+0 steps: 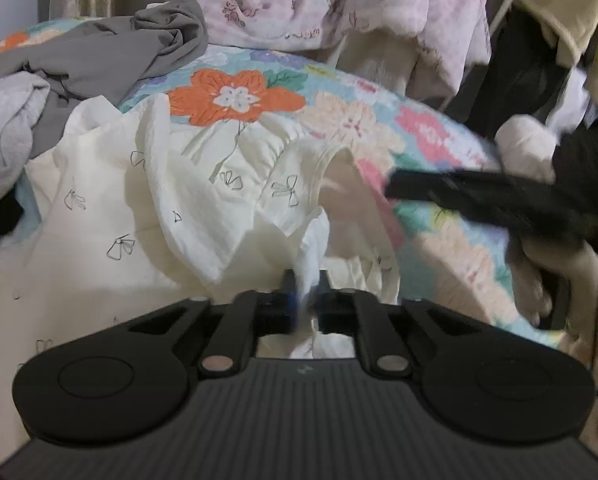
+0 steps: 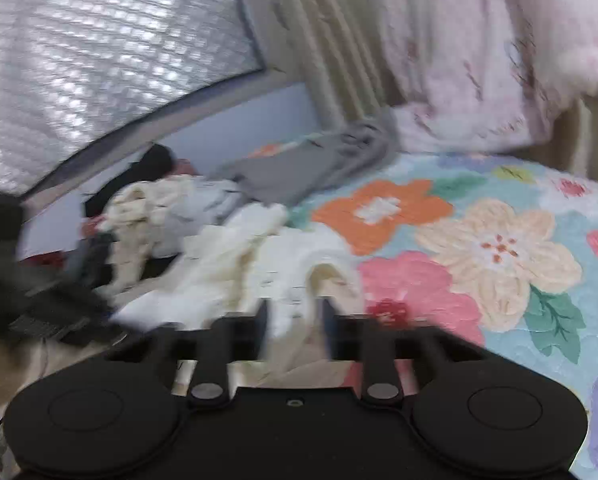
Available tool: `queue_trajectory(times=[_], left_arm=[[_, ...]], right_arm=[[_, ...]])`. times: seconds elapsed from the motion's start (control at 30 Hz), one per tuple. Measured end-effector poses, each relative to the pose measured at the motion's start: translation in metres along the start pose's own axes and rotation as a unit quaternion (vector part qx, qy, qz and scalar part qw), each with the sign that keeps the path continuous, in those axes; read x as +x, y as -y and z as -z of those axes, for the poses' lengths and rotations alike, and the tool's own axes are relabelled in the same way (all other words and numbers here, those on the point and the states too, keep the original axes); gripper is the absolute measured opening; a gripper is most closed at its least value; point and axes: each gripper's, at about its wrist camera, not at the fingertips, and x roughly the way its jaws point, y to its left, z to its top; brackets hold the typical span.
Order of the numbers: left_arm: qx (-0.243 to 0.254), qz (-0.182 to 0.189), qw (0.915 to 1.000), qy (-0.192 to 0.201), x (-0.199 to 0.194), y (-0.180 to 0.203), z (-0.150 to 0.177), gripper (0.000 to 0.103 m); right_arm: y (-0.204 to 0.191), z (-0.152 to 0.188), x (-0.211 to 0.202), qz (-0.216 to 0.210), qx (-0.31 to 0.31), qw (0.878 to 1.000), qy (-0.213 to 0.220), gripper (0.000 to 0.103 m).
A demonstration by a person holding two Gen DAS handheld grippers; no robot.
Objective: Fold clothes
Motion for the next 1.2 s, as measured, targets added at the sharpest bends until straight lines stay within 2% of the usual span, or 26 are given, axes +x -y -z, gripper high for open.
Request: queue_trajectory(times=[0.03,0.1,0.17,0.23,0.3,0.37,0.47,0.53,0.57,0.6,0.63,0.67,0.7,0.77,0.83,0.9,0.93,0.97,1.03,1.1,1.17,1.2], left_arm=[[-0.009,0.0,0.9999,0.005,-0.001,-0.003,-0.003,0.005],[-0.029,0.01,0.9994,0.016,-0.005,-0.009,-0.009,0.005],[-0.043,0.016,0.9987,0.022,-0.008,-0.013,-0.013,0.005],[-0.043,0.015,0.9987,0.023,-0.011,-0.014,-0.016,0.005],[-0.04,0.014,0.9988,0.025,-0.014,-0.014,-0.018,0.005],[-0.04,0.016,0.9986,0.029,-0.017,-0.015,-0.019,0.005],[-0.036,0.021,0.9987,0.028,-0.018,-0.013,-0.021,0.005],[-0.031,0.026,0.9988,0.028,-0.017,-0.01,-0.024,0.005],[-0.029,0.029,0.9988,0.029,-0.016,-0.009,-0.026,0.005],[-0.027,0.032,0.9986,0.031,-0.015,-0.007,-0.029,0.005],[-0.028,0.03,0.9985,0.038,-0.015,-0.006,-0.032,0.005],[-0.032,0.027,0.9979,0.048,-0.017,-0.004,-0.036,0.005],[-0.04,0.029,0.9971,0.059,-0.019,-0.003,-0.04,0.006],[-0.032,0.028,0.9966,0.071,-0.022,0.0,-0.048,0.009],[-0.013,0.017,0.9961,0.086,-0.026,0.004,-0.053,0.011],[0.016,-0.005,0.9949,0.1,-0.032,0.006,-0.048,0.023],[0.013,-0.018,0.9951,0.096,-0.031,0.003,-0.041,0.041],[0.004,-0.032,0.9955,0.089,-0.029,-0.003,-0.034,0.052],[-0.019,-0.055,0.9962,0.065,-0.023,-0.015,-0.019,0.052],[-0.044,-0.074,0.9957,0.033,-0.012,-0.031,-0.008,0.051],[-0.055,-0.09,0.9942,0.022,-0.007,-0.043,0.001,0.051],[-0.055,-0.098,0.9934,0.022,-0.007,-0.046,0.001,0.051]], right_arm=[[-0.006,0.002,-0.005,-0.009,-0.014,1.0,-0.003,0.054],[-0.021,0.007,-0.011,-0.063,-0.062,0.996,-0.018,0.054],[-0.046,0.015,-0.015,-0.099,-0.149,0.984,-0.024,0.058],[-0.069,0.023,-0.009,-0.059,-0.218,0.974,-0.031,0.06],[-0.08,0.031,0.001,-0.026,-0.262,0.964,-0.034,0.061],[-0.083,0.036,0.01,0.009,-0.293,0.955,-0.034,0.062],[-0.085,0.041,0.027,0.03,-0.311,0.95,-0.012,0.066],[-0.084,0.038,0.04,0.0,-0.294,0.956,-0.008,0.065],[-0.081,0.032,0.048,-0.015,-0.264,0.964,-0.026,0.06],[-0.074,0.021,0.056,-0.038,-0.204,0.976,-0.06,0.047],[-0.063,0.015,0.054,-0.062,-0.151,0.985,-0.056,0.011],[-0.053,0.009,0.052,-0.087,-0.097,0.99,-0.051,0.006],[-0.043,0.003,0.05,-0.11,-0.044,0.992,-0.047,0.005],[-0.027,-0.002,0.041,-0.106,-0.001,0.993,-0.043,0.004],[-0.005,-0.003,0.032,-0.083,0.041,0.994,-0.05,0.003],[0.021,0.006,0.027,-0.036,0.085,0.993,-0.077,0.003],[0.035,0.013,0.024,-0.016,0.106,0.991,-0.085,0.003],[0.046,0.021,0.021,-0.002,0.126,0.988,-0.093,0.003],[0.058,0.029,0.015,0.026,0.146,0.984,-0.095,0.003],[0.055,0.025,0.012,0.019,0.138,0.987,-0.085,0.004],[0.045,0.019,0.009,0.027,0.113,0.99,-0.075,0.004],[0.039,0.018,0.009,0.045,0.094,0.992,-0.076,0.004]])
